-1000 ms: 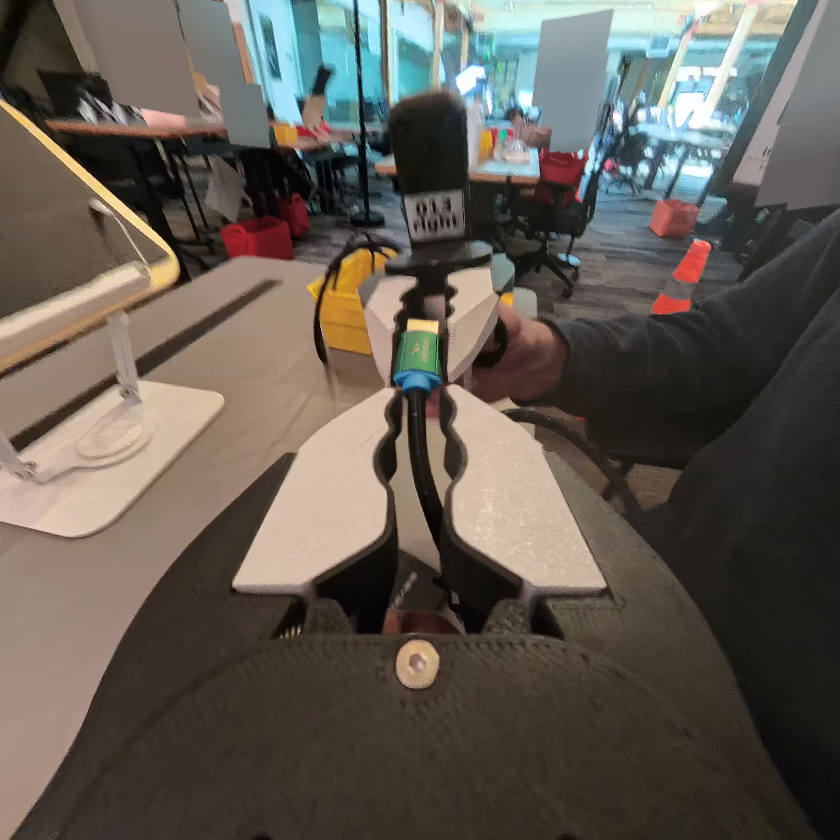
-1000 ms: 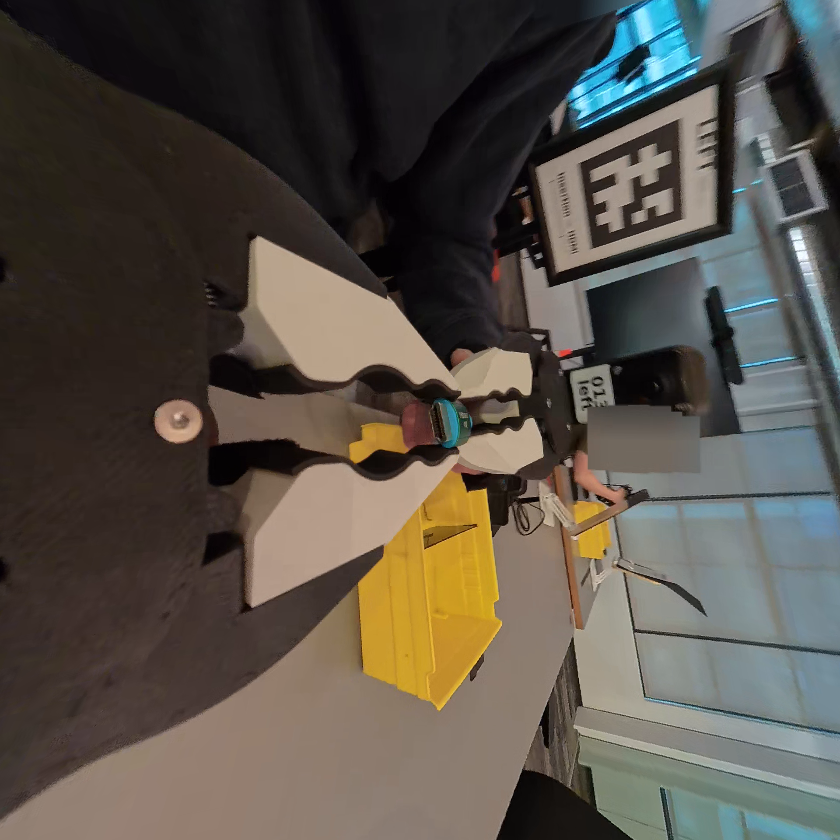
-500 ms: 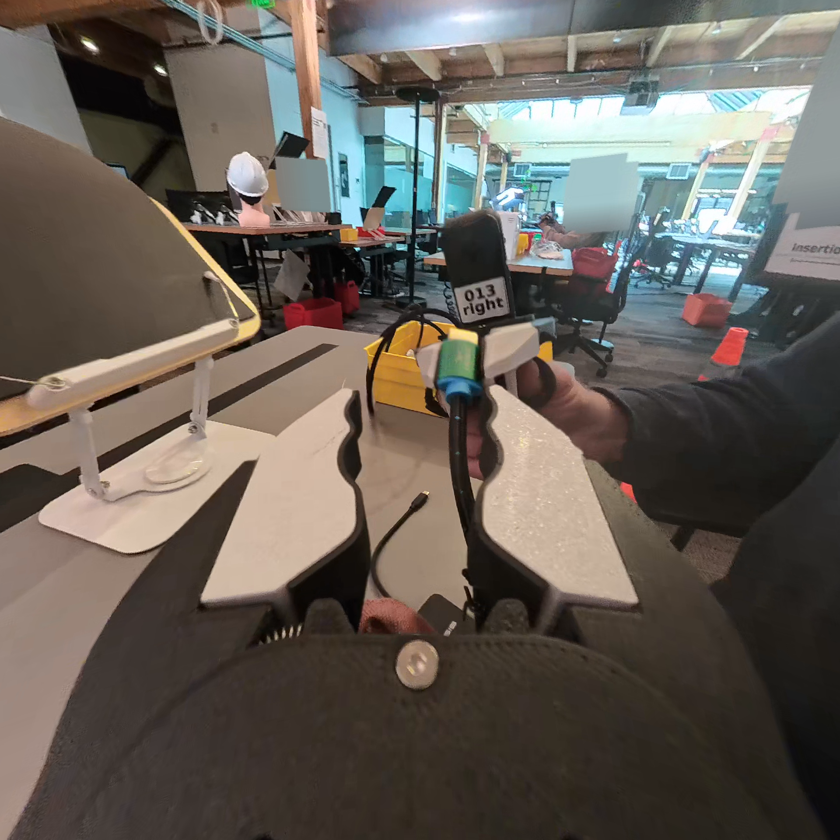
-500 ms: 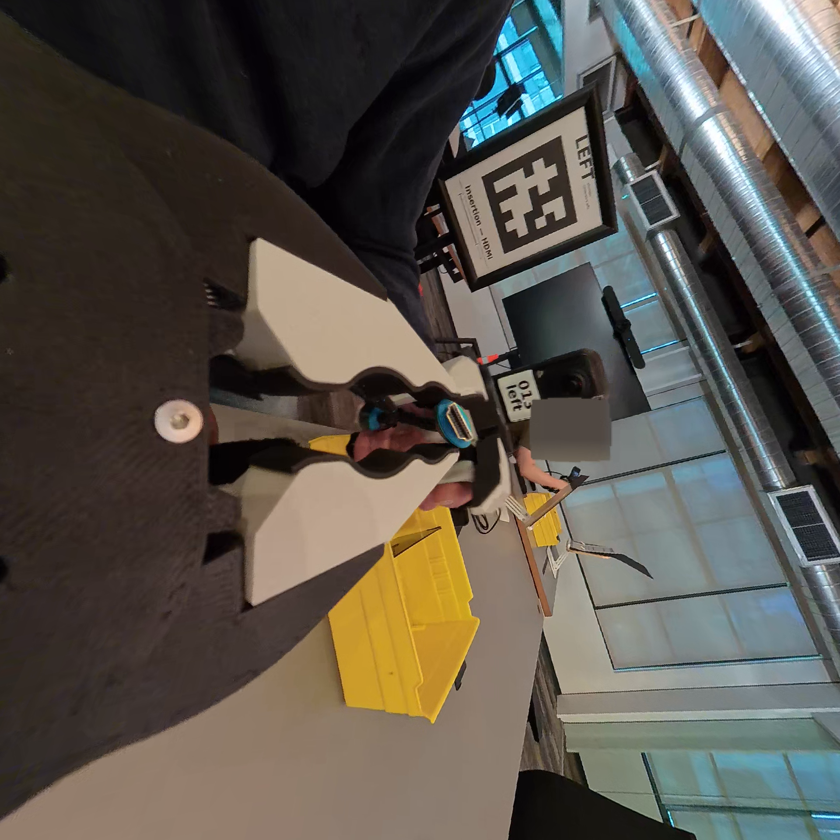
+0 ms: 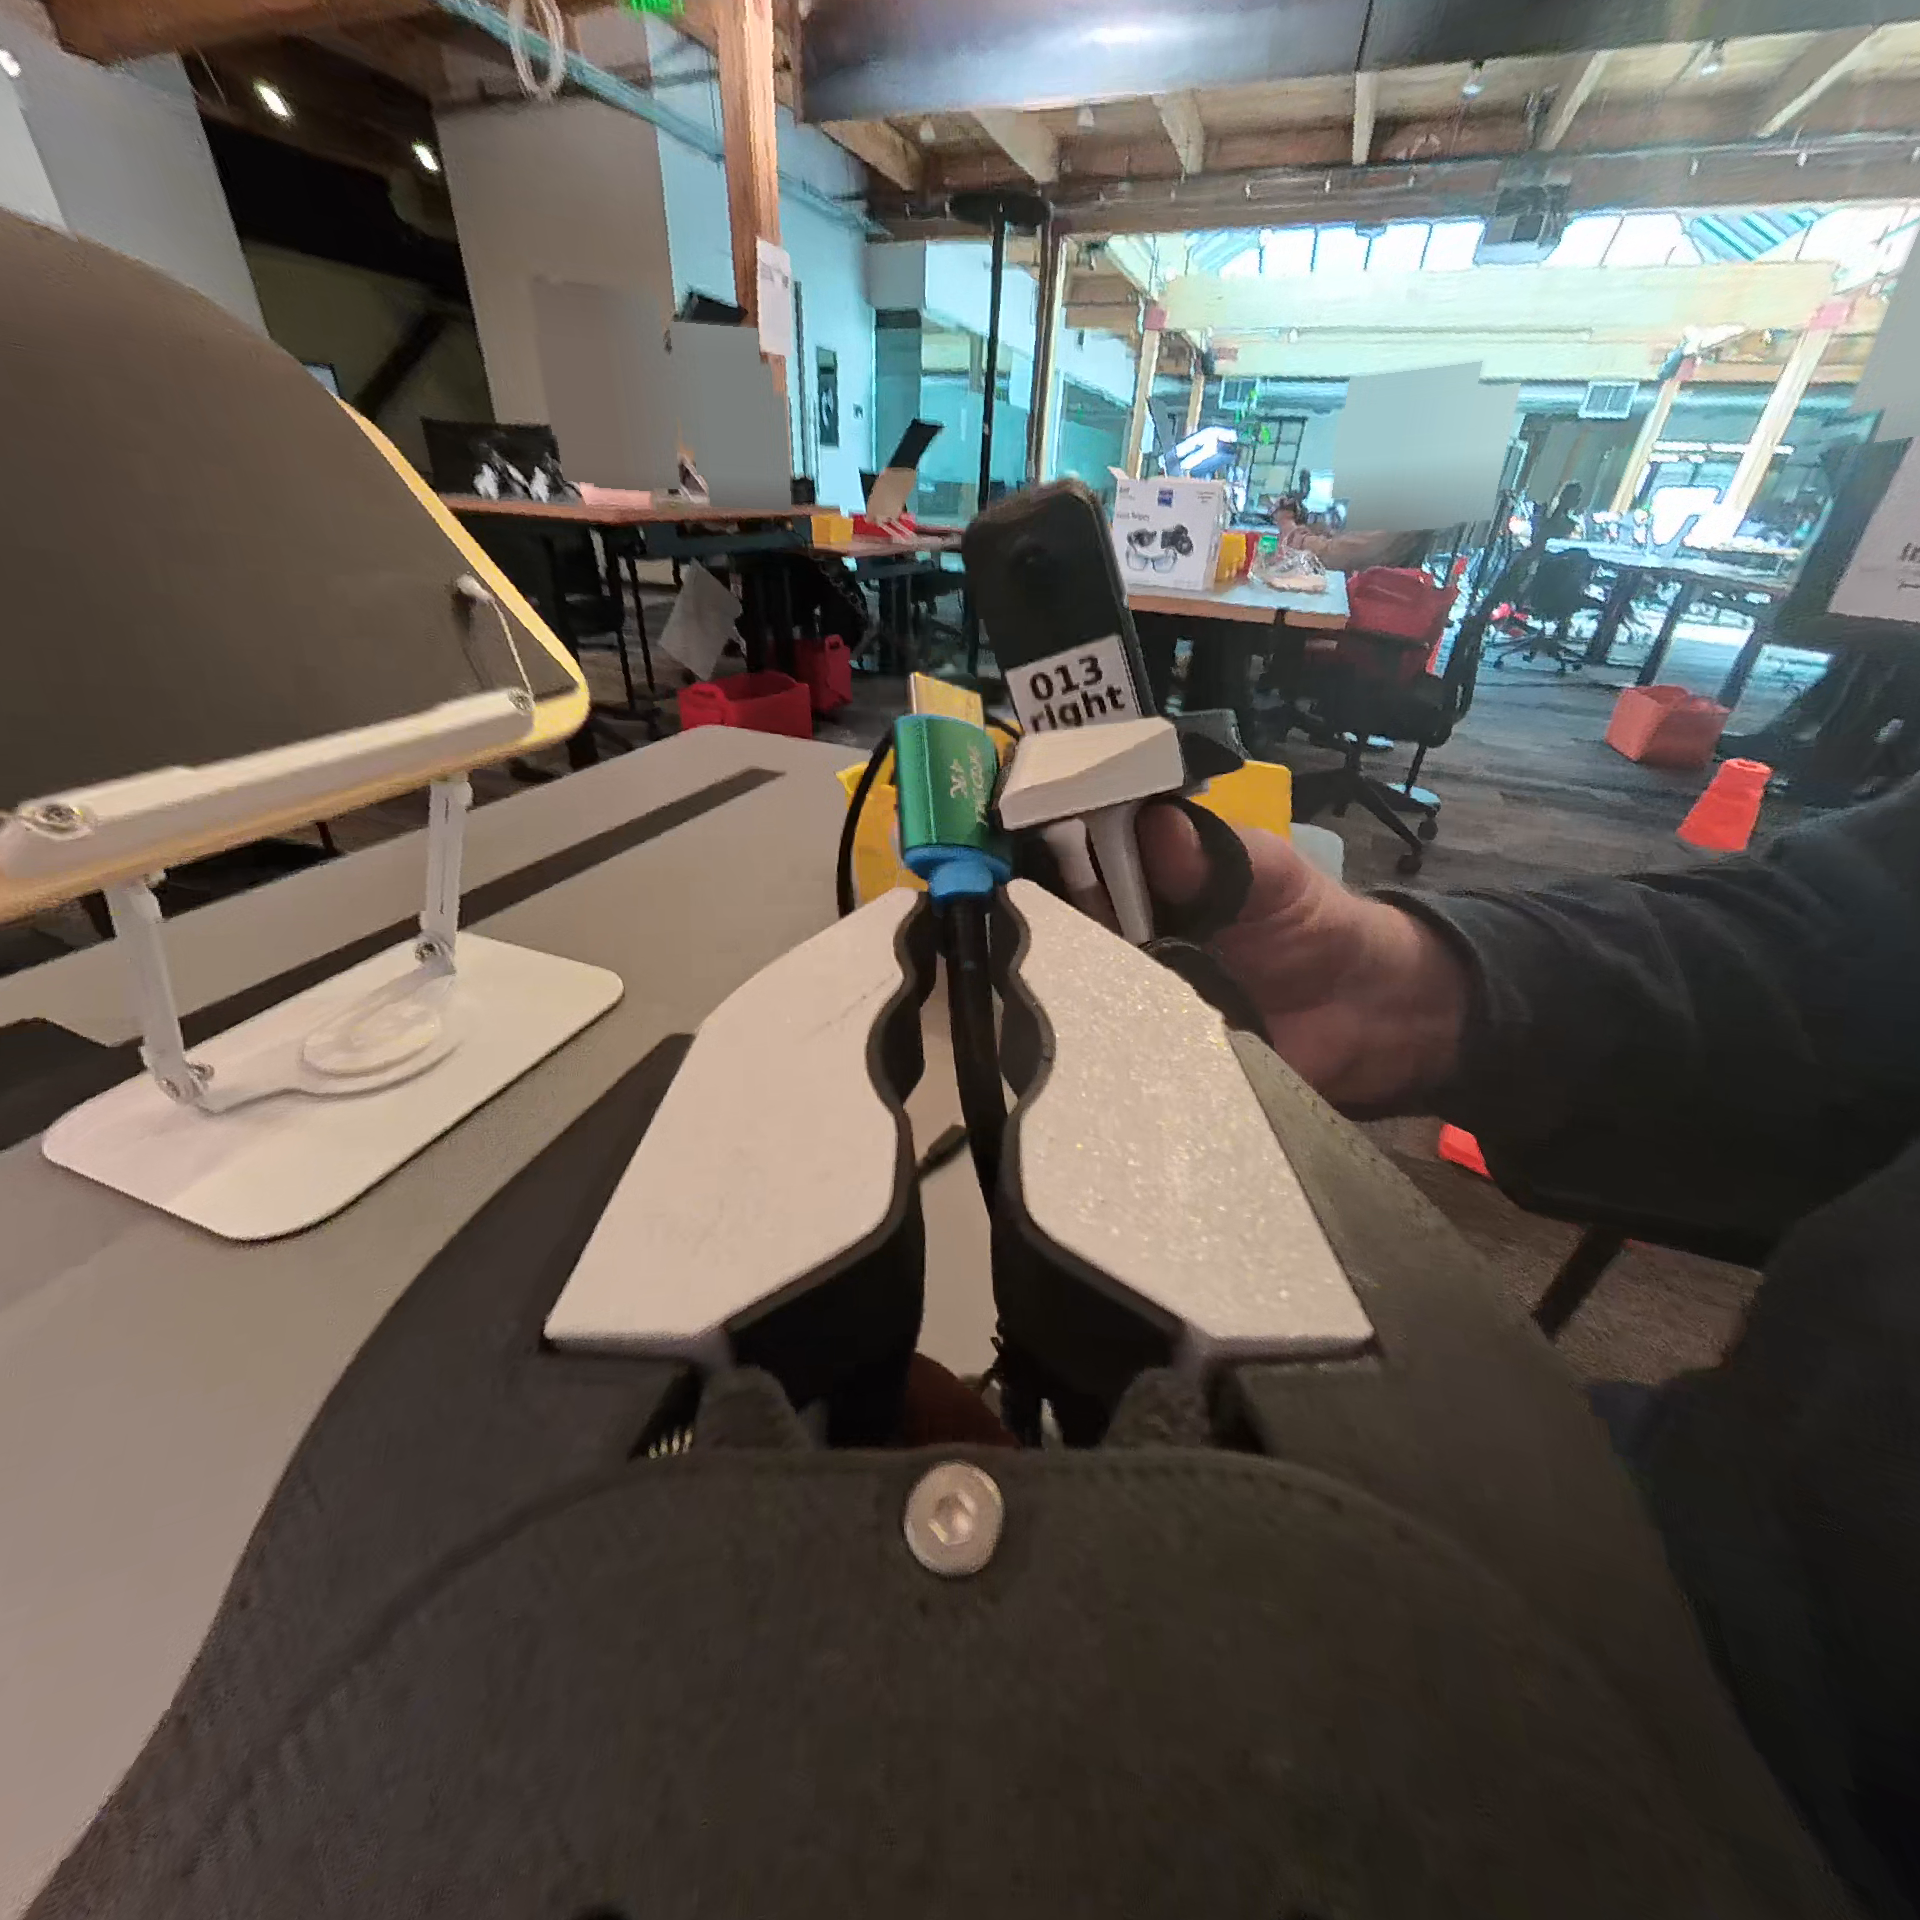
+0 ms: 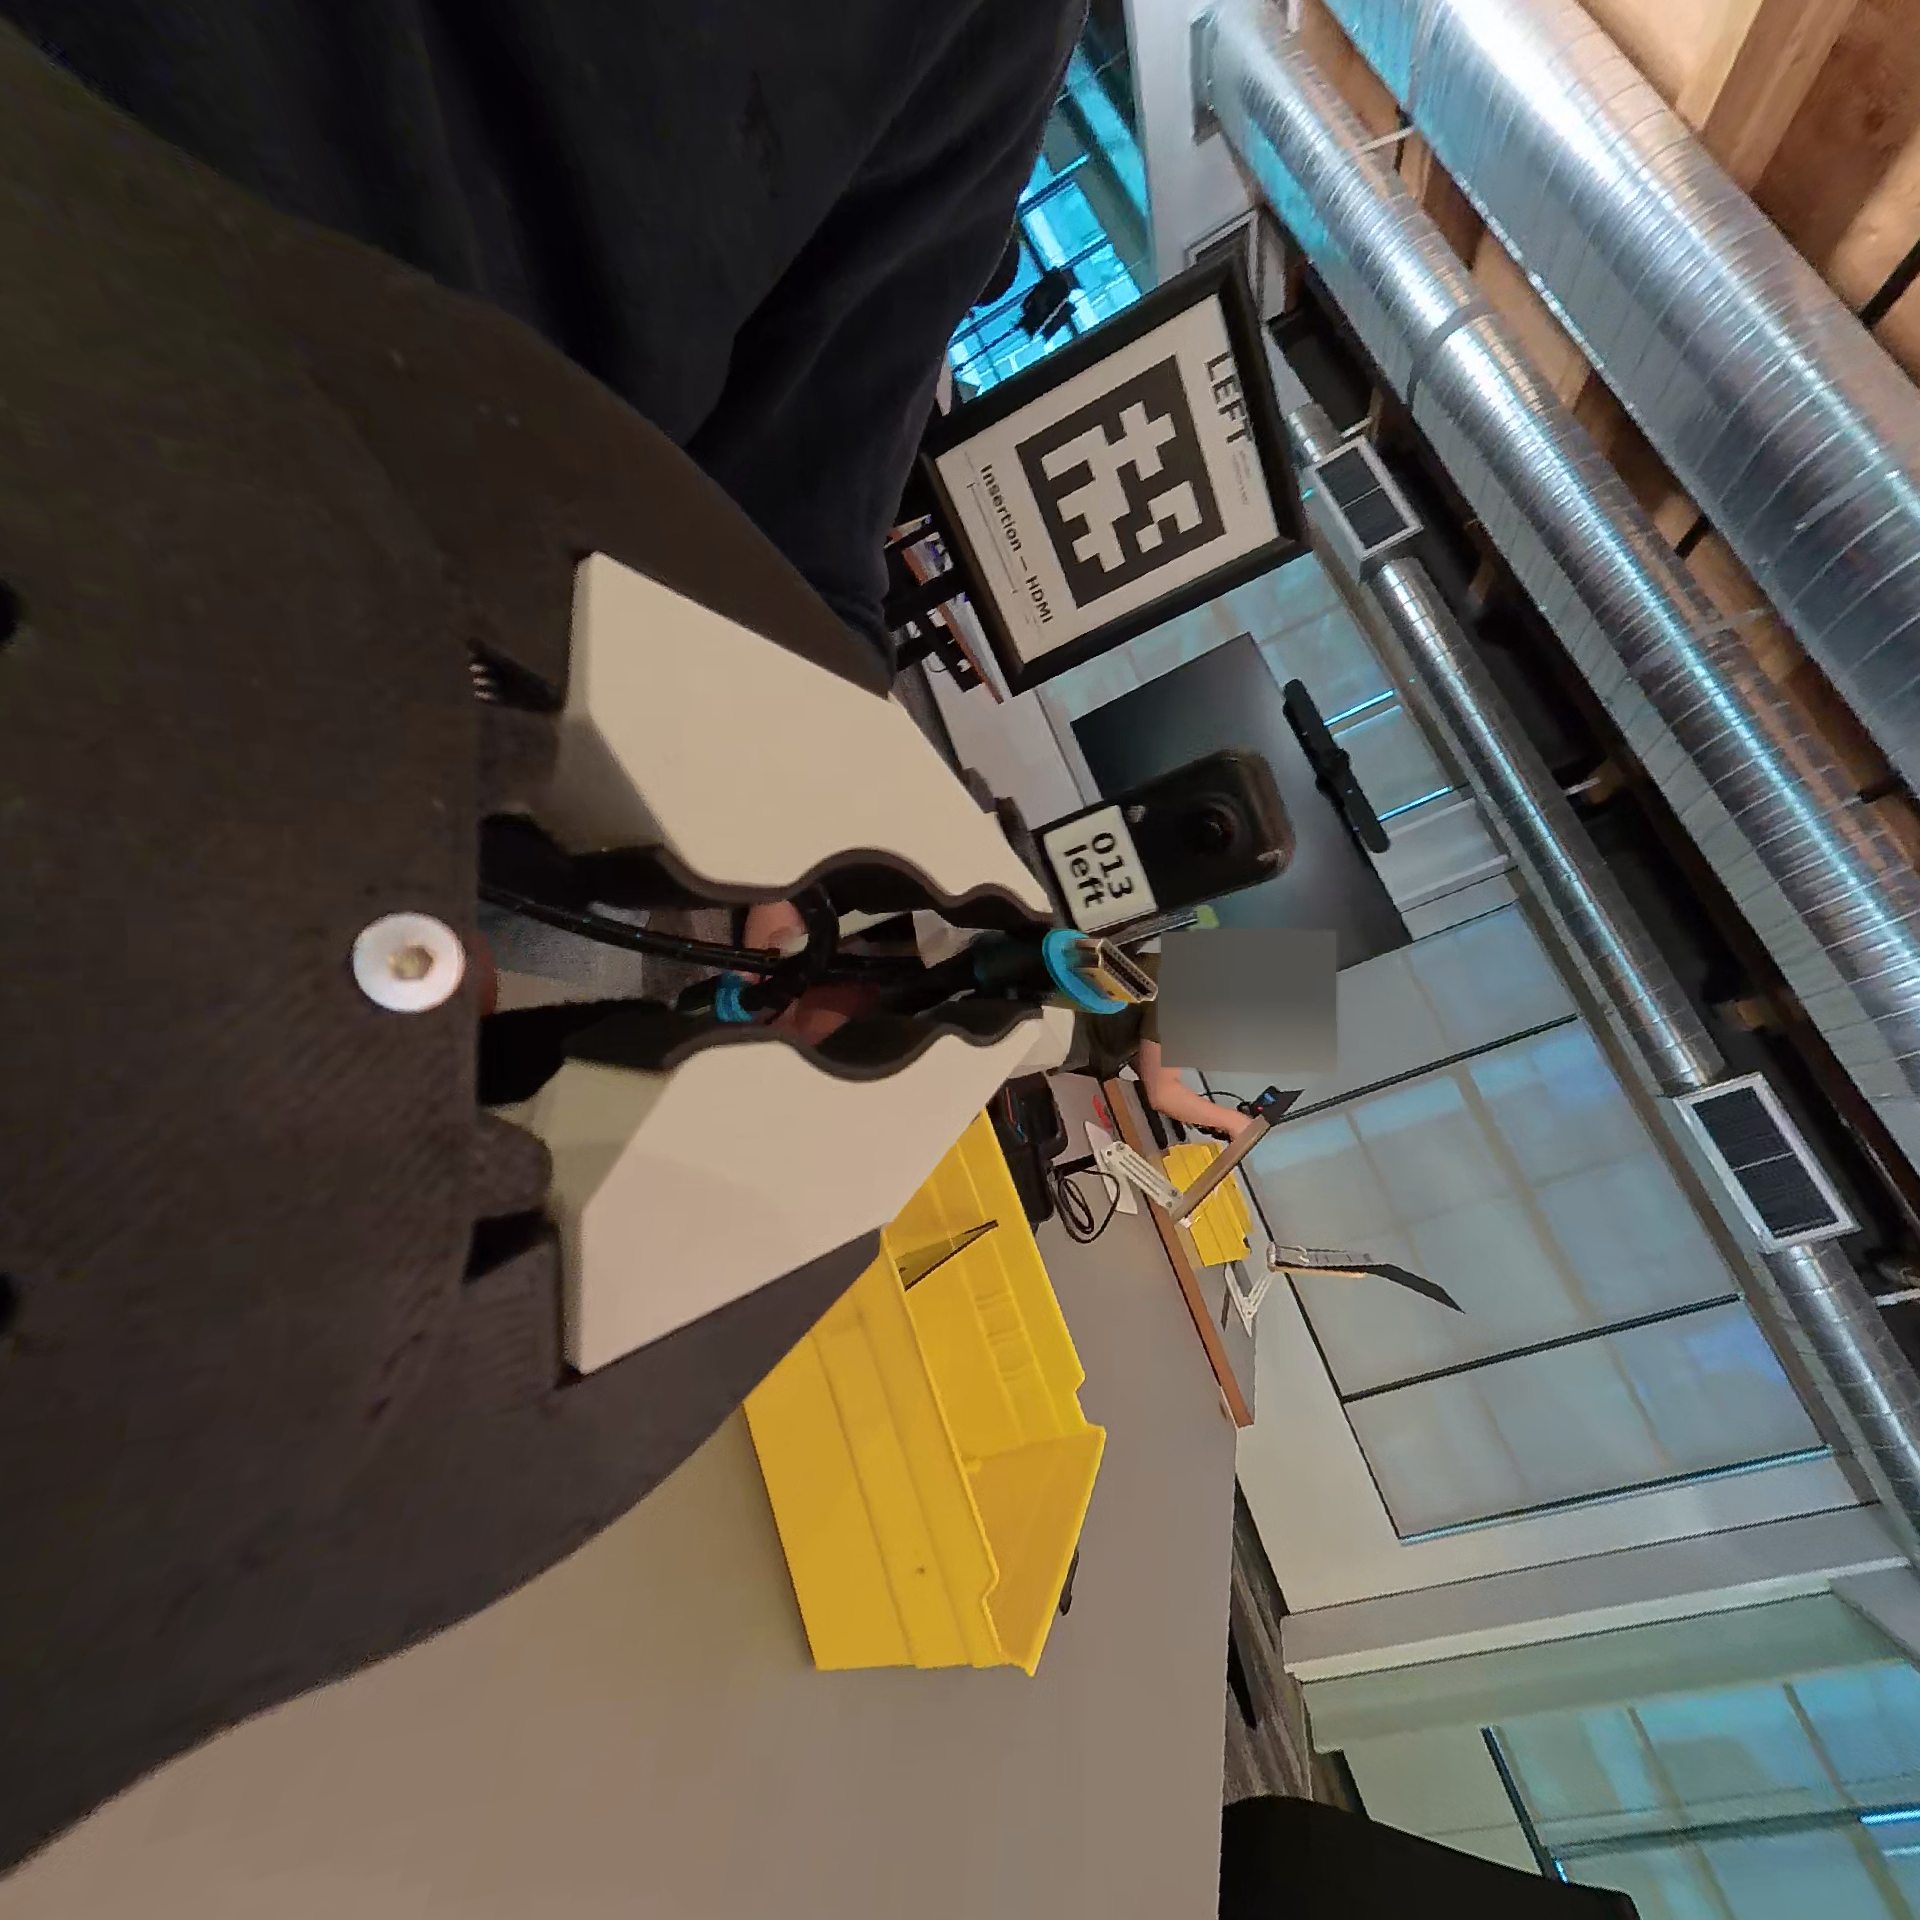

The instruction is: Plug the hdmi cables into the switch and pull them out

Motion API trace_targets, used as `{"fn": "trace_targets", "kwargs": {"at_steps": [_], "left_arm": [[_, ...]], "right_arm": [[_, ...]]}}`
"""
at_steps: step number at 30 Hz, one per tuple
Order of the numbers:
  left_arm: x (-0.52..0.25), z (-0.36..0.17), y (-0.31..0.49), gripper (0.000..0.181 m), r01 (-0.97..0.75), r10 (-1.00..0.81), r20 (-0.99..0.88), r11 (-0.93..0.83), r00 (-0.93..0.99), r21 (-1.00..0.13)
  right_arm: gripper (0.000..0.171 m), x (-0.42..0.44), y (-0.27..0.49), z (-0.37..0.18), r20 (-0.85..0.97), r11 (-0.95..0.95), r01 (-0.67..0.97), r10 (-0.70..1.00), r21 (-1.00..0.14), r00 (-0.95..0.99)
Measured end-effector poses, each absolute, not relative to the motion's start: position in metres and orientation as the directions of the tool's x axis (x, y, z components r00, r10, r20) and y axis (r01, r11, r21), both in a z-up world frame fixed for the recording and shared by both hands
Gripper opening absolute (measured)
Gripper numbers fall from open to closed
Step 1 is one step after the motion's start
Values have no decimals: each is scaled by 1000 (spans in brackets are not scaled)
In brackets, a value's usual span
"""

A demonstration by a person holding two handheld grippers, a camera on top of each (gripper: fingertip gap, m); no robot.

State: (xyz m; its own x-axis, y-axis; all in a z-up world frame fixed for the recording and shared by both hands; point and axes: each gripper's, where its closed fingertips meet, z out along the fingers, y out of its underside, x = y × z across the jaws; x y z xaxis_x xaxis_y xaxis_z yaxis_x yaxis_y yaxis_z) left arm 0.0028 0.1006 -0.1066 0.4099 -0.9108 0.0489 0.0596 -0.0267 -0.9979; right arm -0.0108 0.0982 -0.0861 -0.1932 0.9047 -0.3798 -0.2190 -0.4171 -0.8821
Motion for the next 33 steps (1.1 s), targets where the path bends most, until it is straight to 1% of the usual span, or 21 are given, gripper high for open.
{"fn": "trace_targets", "kwargs": {"at_steps": [2, 3, 4, 5, 7, 8, 10, 11, 14, 16, 23, 24, 28, 31, 33], "left_arm": [[4, -106, 96, 9, 33, -929, 86, -79, 360, -996], [5, -109, 92, 9, -1, -940, 109, -115, 323, -993], [7, -113, 86, 9, -53, -953, 120, -140, 277, -989], [6, -114, 84, 8, -82, -958, 112, -138, 264, -987], [5, -116, 79, 8, -113, -962, 152, -181, 227, -977], [6, -119, 73, 8, -148, -968, 167, -196, 188, -969], [7, -128, 65, 8, -231, -973, 174, -206, 152, -951], [8, -133, 62, 8, -270, -976, 167, -200, 140, -942], [9, -136, 54, 8, -302, -982, 165, -187, 97, -935], [9, -140, 53, 8, -330, -983, 155, -178, 95, -927], [9, -140, 46, 8, -347, -982, 181, -189, 55, -919], [9, -140, 46, 8, -352, -982, 184, -190, 52, -917], [9, -145, 44, 8, -367, -981, 190, -193, 43, -910], [9, -144, 42, 8, -360, -978, 205, -202, 31, -911], [10, -140, 45, 9, -335, -981, 187, -191, 45, -923]], "right_arm": [[13, -10, 97, -85, -280, -303, -185, 950, -935, -141], [18, -9, 98, -85, -202, -214, -155, 975, -964, -90], [28, -7, 97, -85, -113, -119, -118, 992, -986, -52], [31, -5, 94, -85, -20, -22, -72, 999, -997, -34], [29, -3, 86, -92, 139, 141, 40, 989, -989, -49], [26, -2, 79, -94, 167, 173, 67, 982, -983, -90], [26, -3, 70, -98, 180, 196, 103, 972, -975, -150], [25, -4, 68, -104, 197, 222, 146, 966, -964, -169], [22, -4, 58, -120, 219, 280, 240, 943, -930, -250], [21, -2, 59, -127, 235, 312, 295, 935, -903, -267], [21, -2, 53, -123, 327, 401, 274, 903, -874, -277], [24, -2, 53, -122, 346, 419, 275, 897, -865, -277], [20, 1, 52, -128, 401, 483, 327, 869, -812, -289], [19, 1, 51, -128, 395, 477, 321, 872, -818, -289], [19, 1, 53, -124, 363, 437, 295, 891, -850, -274]]}}
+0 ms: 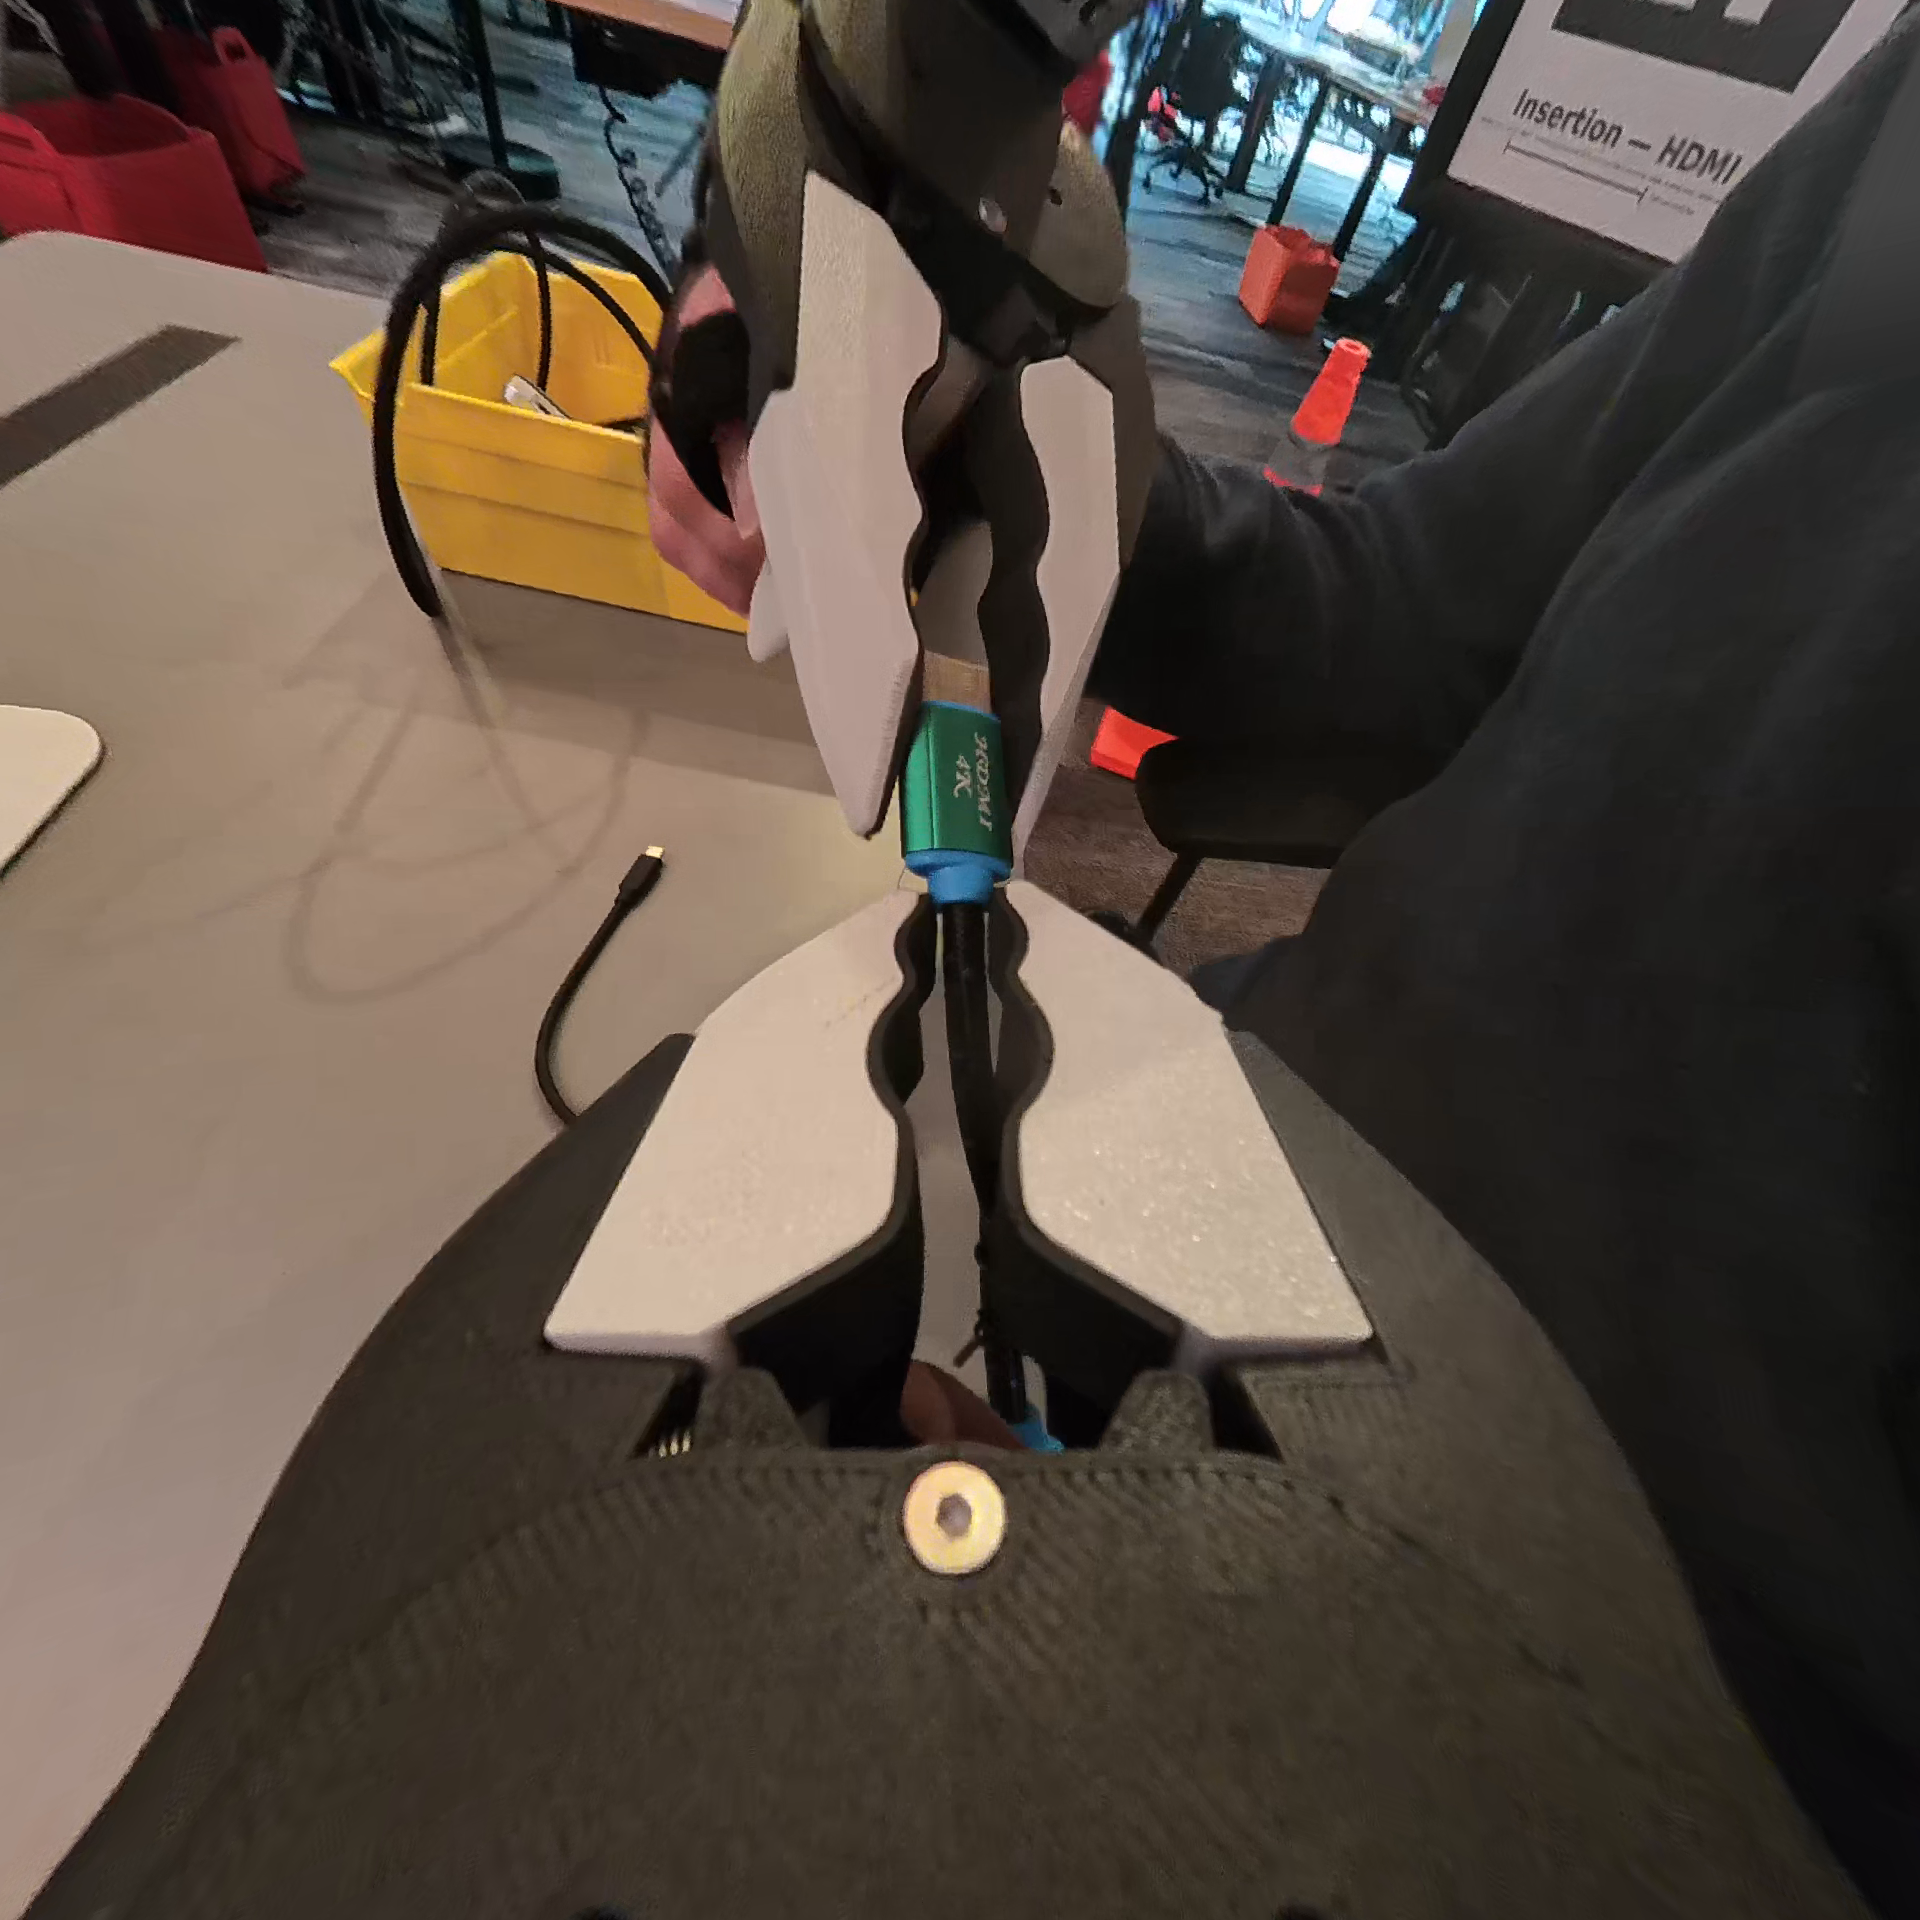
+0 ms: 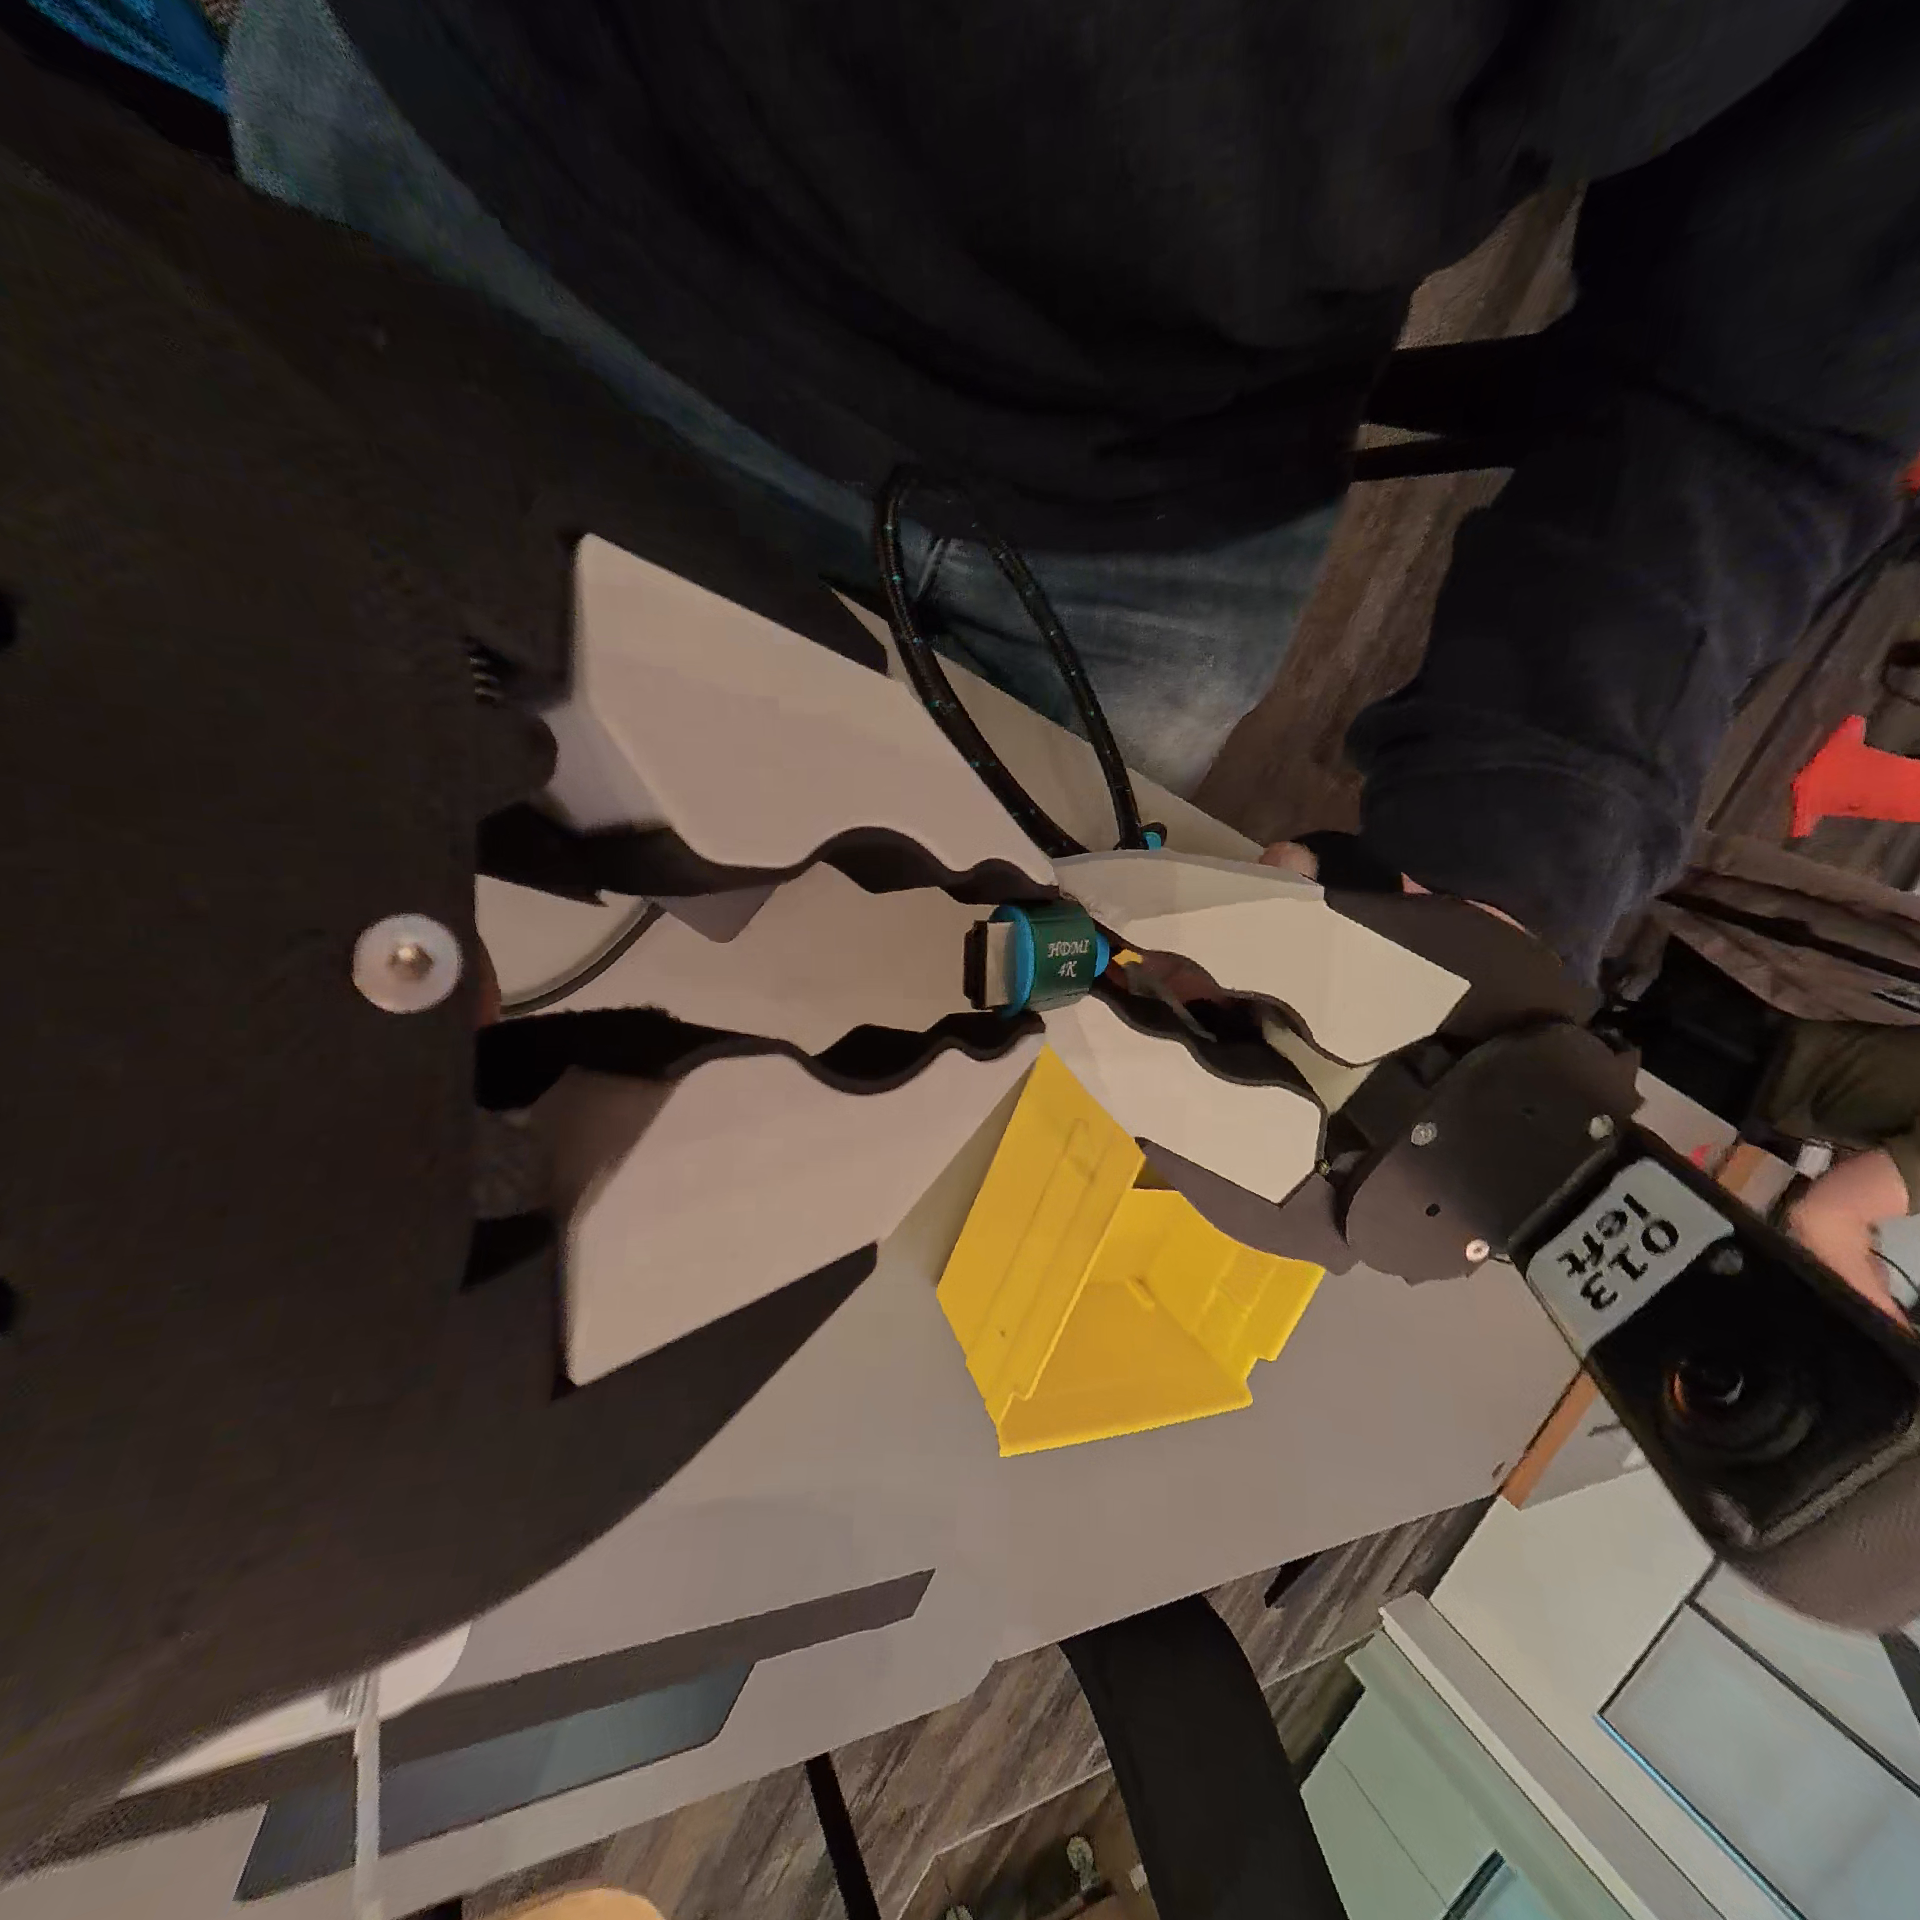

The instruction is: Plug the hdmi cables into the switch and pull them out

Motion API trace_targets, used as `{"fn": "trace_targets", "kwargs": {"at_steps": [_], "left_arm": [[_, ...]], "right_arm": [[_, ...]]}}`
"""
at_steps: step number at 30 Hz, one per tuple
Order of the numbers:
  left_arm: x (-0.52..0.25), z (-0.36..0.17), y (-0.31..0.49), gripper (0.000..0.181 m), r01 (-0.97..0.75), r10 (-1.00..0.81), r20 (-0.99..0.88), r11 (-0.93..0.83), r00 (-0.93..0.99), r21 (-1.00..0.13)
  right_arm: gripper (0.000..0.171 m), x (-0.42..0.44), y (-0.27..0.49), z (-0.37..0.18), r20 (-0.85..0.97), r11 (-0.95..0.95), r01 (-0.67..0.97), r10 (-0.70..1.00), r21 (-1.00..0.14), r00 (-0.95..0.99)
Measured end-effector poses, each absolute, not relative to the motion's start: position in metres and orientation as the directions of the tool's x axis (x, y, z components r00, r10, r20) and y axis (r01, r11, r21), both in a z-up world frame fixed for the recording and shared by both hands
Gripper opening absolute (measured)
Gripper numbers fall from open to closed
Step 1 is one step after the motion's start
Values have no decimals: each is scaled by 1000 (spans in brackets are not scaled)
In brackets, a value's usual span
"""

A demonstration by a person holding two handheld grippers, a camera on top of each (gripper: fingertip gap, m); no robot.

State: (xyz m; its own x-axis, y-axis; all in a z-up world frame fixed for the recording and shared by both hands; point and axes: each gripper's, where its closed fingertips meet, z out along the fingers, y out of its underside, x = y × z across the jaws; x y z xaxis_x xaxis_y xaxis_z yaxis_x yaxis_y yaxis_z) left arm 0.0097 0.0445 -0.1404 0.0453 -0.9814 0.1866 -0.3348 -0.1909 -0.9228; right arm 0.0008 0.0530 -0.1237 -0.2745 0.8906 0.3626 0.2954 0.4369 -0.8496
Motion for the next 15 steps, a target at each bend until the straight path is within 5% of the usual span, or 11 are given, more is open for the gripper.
{"fn": "trace_targets", "kwargs": {"at_steps": [6, 11, 15], "left_arm": [[7, -126, 53, 16, -274, -992, 87, -109, 91, -955], [-14, -100, 79, 44, -145, -973, 31, -66, 228, -987], [-38, -72, 99, 44, -61, -929, -20, -3, 369, -998]], "right_arm": [[19, 0, 61, -115, 246, 294, 206, 942, -933, -229], [19, 3, 77, -103, 163, 185, 131, 973, -974, -164], [19, 9, 90, -90, 79, 84, 37, 989, -996, -127]]}}
